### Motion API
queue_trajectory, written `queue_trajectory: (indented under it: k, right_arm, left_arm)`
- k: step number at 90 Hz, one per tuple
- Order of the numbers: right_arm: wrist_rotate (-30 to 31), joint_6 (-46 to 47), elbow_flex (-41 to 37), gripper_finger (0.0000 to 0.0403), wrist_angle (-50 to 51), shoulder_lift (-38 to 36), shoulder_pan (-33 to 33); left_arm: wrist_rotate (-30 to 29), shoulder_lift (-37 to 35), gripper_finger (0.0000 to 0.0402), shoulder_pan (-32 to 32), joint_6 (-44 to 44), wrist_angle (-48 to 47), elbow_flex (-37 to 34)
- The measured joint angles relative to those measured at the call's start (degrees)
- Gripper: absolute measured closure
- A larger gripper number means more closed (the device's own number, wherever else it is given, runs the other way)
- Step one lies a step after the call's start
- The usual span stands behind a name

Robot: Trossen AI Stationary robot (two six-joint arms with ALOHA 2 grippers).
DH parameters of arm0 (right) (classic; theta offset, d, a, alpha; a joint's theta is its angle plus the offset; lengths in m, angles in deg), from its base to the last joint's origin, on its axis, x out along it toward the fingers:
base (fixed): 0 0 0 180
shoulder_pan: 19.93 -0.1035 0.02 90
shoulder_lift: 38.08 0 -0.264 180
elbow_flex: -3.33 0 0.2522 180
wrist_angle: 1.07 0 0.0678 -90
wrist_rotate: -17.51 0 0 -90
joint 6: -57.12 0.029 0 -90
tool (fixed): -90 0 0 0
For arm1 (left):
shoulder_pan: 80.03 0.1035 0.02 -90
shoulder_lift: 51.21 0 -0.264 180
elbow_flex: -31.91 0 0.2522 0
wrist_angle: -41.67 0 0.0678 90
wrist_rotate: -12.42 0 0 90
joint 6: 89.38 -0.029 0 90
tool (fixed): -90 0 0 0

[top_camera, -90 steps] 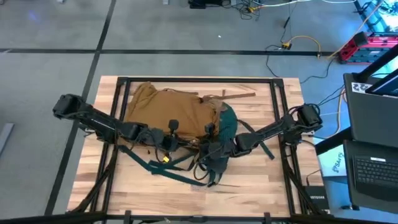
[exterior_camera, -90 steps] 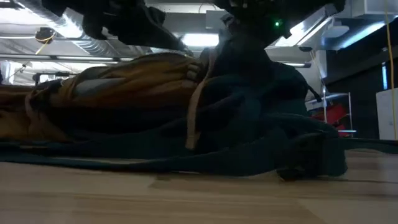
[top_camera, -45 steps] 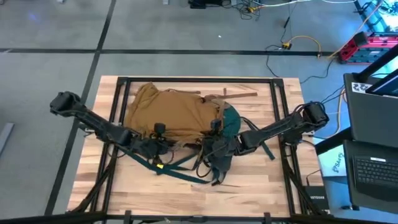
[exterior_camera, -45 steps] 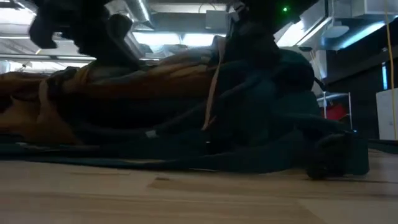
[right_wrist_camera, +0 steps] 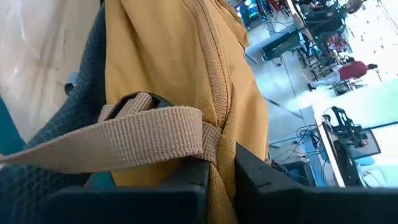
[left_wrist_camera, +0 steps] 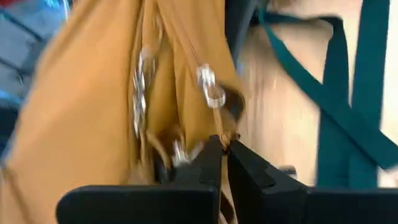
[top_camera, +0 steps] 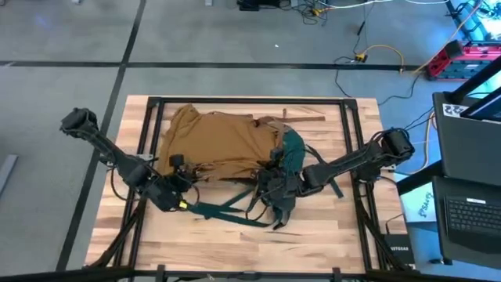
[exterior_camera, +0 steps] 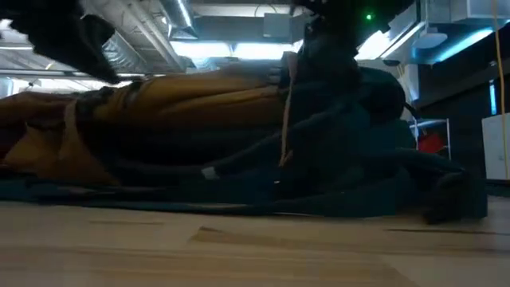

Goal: Unpack backpack
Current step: Open the brown backpack

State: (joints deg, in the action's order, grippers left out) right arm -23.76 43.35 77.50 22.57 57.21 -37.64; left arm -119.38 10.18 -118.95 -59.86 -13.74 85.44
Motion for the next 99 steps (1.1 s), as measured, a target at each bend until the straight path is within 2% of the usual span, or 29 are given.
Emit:
queue_trajectory:
  k: [8, 19, 27, 33, 52, 78, 99]
  right_arm:
    - [2.42, 0.26, -0.14, 0.0393, 1.81, -0.11, 0.10]
    - [4.45, 0.40, -0.15, 0.0393, 1.58, -0.11, 0.20]
    - [4.37, 0.39, -0.15, 0.0393, 1.09, -0.11, 0.20]
    - [3.97, 0.39, -0.15, 0.0393, 0.80, -0.09, 0.20]
    - [0.38, 2.00, -0.15, 0.0393, 0.32, -0.09, 0.17]
    - [-2.29, 3.71, -0.13, 0.0393, 0.24, -0.09, 0.15]
    - [-3.08, 3.71, -0.10, 0.0393, 0.19, -0.04, 0.15]
  left_arm:
    - [7.30, 0.27, 0.0399, -2.60, 4.20, -1.96, -1.76]
    - [14.85, 0.12, 0.0399, -4.88, 5.88, 8.81, -6.10]
    - [16.23, 0.34, 0.0399, -6.93, 4.92, 16.56, -9.38]
    - [13.26, 0.32, 0.0400, -7.84, 3.93, 18.01, -10.05]
    - [-7.90, -0.21, 0.0401, -8.48, -8.24, 25.28, -10.17]
    - [-9.47, -0.21, 0.0334, -4.80, -25.09, 35.00, -10.11]
    - [-9.32, 0.65, 0.0247, 1.05, -25.37, 34.00, -10.28]
